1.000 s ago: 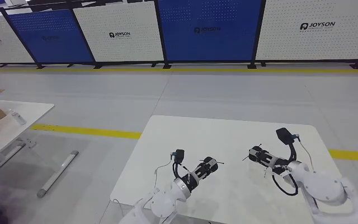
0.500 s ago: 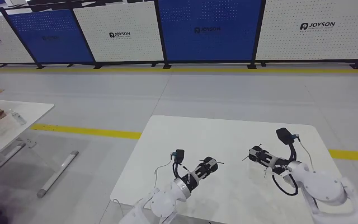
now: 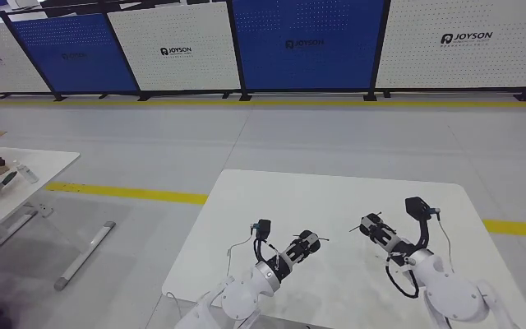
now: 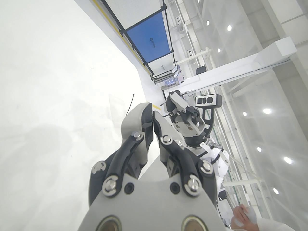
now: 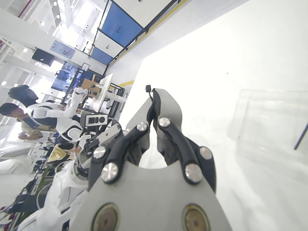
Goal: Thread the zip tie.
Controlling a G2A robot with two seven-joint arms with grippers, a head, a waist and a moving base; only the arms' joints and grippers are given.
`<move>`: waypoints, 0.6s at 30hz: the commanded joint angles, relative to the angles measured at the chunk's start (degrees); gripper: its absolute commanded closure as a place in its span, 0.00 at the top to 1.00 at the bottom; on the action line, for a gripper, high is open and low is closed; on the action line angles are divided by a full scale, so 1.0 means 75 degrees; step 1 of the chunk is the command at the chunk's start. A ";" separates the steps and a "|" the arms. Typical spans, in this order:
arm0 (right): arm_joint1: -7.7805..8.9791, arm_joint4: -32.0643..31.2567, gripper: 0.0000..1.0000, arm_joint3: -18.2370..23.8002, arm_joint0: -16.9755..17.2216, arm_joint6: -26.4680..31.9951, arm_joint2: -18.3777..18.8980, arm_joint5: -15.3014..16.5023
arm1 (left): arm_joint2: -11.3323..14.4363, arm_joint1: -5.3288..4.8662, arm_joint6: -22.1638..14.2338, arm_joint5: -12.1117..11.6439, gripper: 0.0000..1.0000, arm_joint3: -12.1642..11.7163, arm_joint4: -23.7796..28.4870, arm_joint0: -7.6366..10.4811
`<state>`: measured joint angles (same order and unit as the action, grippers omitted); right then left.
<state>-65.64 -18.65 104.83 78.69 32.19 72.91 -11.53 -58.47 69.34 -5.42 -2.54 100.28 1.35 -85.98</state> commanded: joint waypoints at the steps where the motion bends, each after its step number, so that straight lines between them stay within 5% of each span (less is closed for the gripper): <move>1: 0.0000 0.0000 0.00 0.0000 0.0000 0.0000 0.0000 0.0002 | 0.0000 0.0000 0.0000 0.0000 0.00 0.0000 0.0000 0.0000; 5: 0.0000 0.0000 0.00 0.0000 0.0000 0.0000 0.0000 0.0002 | 0.0021 0.0028 0.0251 0.0035 0.00 -0.0002 -0.0044 0.0084; 11: 0.0000 0.0000 0.00 0.0000 0.0000 0.0000 0.0000 0.0002 | 0.0497 0.0177 0.0693 0.0158 0.00 -0.0313 -0.0328 0.0514; 18: 0.0000 0.0000 0.00 0.0000 0.0000 0.0000 0.0000 0.0002 | 0.0497 0.0177 0.0693 0.0158 0.00 -0.0313 -0.0328 0.0514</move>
<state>-65.64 -18.65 104.83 78.69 32.18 72.91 -11.51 -54.74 70.67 -0.23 -1.35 97.94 -1.12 -82.13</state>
